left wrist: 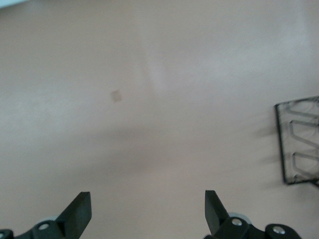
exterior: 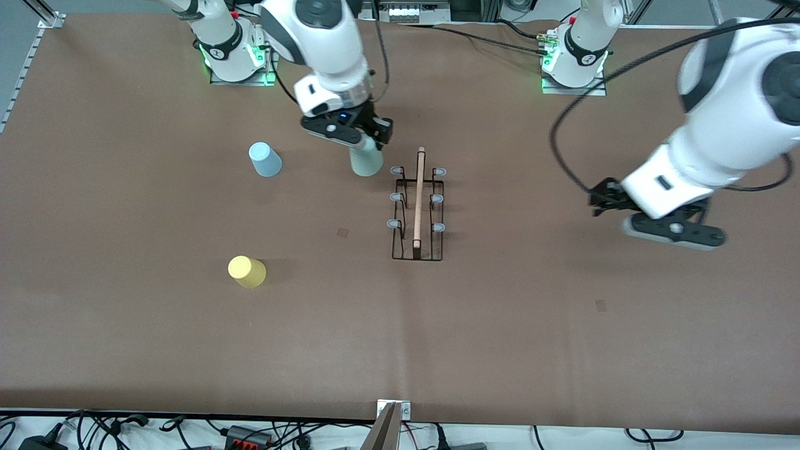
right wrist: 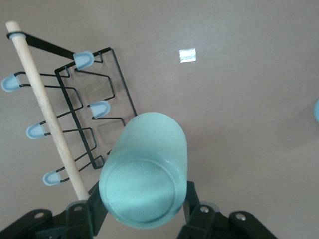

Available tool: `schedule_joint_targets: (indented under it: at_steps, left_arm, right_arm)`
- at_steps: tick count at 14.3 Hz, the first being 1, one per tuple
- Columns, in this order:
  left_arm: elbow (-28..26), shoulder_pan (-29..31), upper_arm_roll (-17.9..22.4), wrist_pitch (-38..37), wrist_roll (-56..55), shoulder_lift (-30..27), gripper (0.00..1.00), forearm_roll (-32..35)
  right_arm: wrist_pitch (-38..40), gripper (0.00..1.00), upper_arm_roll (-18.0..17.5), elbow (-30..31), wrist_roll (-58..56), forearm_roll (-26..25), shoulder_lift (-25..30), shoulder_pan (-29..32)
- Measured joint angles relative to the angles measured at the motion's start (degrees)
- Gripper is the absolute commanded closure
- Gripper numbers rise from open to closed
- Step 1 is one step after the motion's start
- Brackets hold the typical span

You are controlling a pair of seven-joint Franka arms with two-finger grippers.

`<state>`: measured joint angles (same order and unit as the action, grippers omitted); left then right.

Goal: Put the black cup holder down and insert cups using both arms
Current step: 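Carry the teal cup over the rack and lower it onto a peg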

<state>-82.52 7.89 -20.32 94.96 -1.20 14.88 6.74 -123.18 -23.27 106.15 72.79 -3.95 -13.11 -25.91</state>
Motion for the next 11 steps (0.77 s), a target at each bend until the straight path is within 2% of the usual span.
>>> schedule_joint_targets:
  at_steps: [2, 3, 7, 9, 11]
  left_arm:
    - [0.3, 1.8, 0.6, -1.5, 1.2, -0.8, 0.0, -0.3]
    - [0.3, 1.4, 2.4, -1.8, 1.3, -1.3, 0.0, -0.3]
    - [-1.0, -5.3, 13.1, -3.0, 1.8, -5.2, 0.0, -0.8]
    - [-3.5, -8.1, 17.1, -2.5, 1.8, -7.8, 0.0, -1.8]
    - [-8.2, -8.6, 19.1, -0.5, 1.8, -11.1, 0.0, -2.3]
  right_arm:
    - [-0.1, 0.98, 0.0, -2.1, 1.7, -1.0, -3.0, -1.3]
    - [-0.2, 0.98, 0.0, -2.7, 1.8, -1.1, -3.9, -1.6]
    - [-2.3, 0.98, 0.0, -3.1, 3.4, -1.5, -5.8, -2.9]
    - [-2.7, 0.98, 0.0, -3.1, 3.9, -2.9, -6.8, -3.5]
    - [-3.8, 0.94, 0.0, -3.2, 4.0, -3.5, -7.9, -3.8]
